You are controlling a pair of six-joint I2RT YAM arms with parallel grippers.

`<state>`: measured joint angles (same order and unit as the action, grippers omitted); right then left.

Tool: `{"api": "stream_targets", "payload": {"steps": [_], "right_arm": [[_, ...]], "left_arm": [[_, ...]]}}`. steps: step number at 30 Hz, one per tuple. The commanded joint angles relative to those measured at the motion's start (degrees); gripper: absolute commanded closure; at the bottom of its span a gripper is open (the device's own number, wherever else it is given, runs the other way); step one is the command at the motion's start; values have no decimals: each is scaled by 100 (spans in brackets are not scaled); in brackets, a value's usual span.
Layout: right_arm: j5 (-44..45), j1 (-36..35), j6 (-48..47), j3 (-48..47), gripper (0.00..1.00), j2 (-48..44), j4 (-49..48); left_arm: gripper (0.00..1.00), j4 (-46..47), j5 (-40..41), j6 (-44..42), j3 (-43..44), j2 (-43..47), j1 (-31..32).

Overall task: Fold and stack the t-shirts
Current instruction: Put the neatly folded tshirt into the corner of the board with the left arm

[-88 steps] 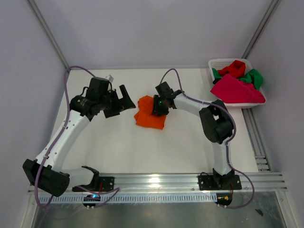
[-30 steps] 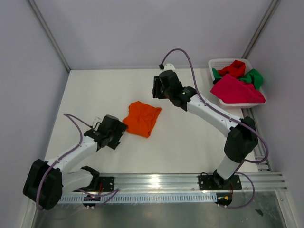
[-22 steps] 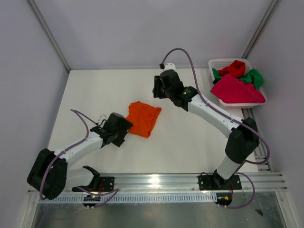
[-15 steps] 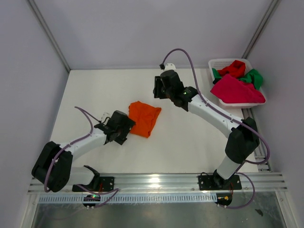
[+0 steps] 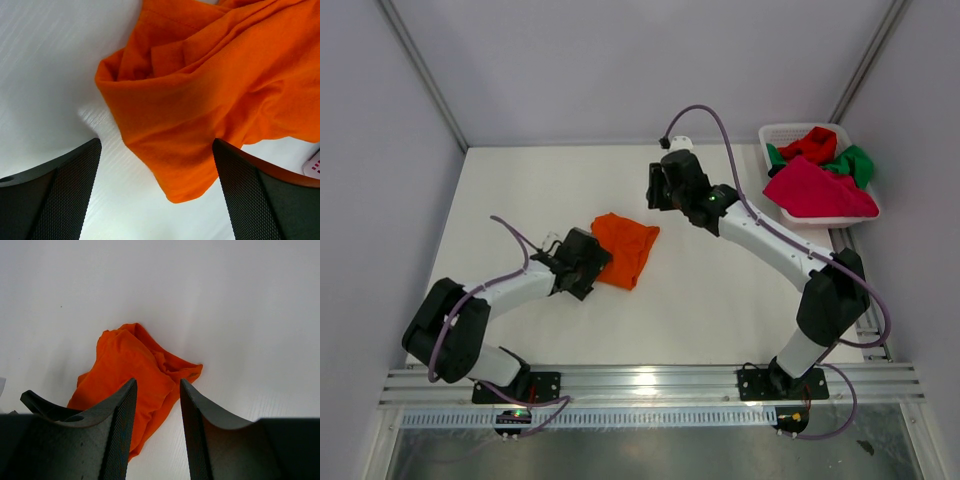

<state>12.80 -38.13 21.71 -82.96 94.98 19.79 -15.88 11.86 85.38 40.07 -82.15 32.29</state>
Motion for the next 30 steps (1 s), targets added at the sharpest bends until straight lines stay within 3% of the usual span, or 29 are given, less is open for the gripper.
{"api": "stream_targets", "payload": {"steps": [1, 7, 10, 12, 14, 15, 16, 24, 30], "right_arm": [[153, 16, -9, 69, 56, -340, -151], [179, 25, -9, 139, 56, -384, -142], [188, 25, -1, 166, 56, -401, -142], [206, 25, -1, 183, 56, -401, -142], [206, 25, 17, 192, 56, -401, -151], [197, 34, 34, 201, 56, -393, -151], [188, 34, 43, 210, 56, -392, -151], [179, 34, 87, 254, 56, -392, -186], [188, 42, 70, 263, 56, -401, -195]], "left_arm": [[6, 278, 45, -118, 220, -169, 31], [8, 331, 1, -180, 317, -381, 31], [15, 340, 1, -224, 343, -407, 31], [28, 349, 10, -268, 343, -390, 31], [50, 366, 9, -303, 334, -363, 31], [64, 366, 27, -329, 326, -354, 31], [85, 323, 27, -329, 334, -354, 31], [87, 50, 141, -452, 466, -284, 31], [86, -1021, 1010, -988, 1150, -214, -4]]}}
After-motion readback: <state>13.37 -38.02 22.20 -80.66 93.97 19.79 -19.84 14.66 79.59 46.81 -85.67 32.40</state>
